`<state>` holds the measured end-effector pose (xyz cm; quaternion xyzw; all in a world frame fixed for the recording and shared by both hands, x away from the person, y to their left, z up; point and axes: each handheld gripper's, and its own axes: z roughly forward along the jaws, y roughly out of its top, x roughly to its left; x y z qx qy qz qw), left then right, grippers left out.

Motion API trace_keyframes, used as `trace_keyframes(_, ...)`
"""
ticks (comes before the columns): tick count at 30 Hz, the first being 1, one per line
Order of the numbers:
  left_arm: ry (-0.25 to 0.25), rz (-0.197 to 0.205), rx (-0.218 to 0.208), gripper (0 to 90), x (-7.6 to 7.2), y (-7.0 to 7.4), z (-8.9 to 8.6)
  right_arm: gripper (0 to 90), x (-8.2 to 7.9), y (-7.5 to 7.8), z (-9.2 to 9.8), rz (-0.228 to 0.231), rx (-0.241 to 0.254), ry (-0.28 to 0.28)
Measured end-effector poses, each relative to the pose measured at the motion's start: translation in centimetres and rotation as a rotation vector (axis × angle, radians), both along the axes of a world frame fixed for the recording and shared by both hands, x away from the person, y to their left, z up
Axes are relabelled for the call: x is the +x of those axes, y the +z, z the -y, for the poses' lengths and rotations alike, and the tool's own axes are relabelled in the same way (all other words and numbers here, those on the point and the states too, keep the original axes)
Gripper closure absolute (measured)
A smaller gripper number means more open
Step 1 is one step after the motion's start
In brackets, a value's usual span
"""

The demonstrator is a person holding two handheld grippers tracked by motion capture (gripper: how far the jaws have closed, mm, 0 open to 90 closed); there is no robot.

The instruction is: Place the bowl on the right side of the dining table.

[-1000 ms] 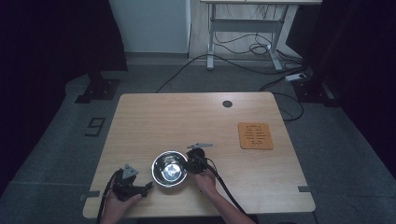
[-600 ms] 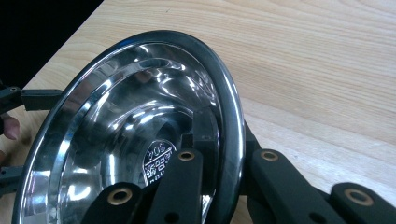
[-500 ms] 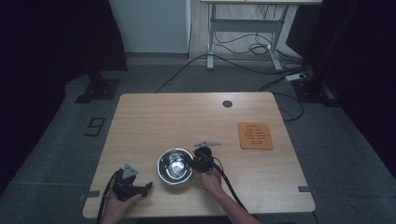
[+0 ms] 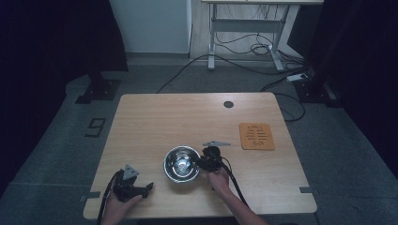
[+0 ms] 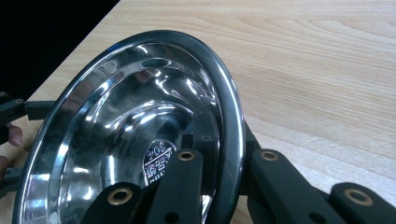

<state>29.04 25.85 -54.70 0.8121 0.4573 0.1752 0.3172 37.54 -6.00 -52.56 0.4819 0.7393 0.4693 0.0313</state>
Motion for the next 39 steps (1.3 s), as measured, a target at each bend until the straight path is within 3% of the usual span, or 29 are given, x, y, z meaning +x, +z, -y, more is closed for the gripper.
trace_keyframes(39, 0.0, 0.0, -0.001, 7.4, 0.0, 0.0, 0.0, 85.8, 1.0, 1.3, 4.1, 0.023, 0.069, -0.108)
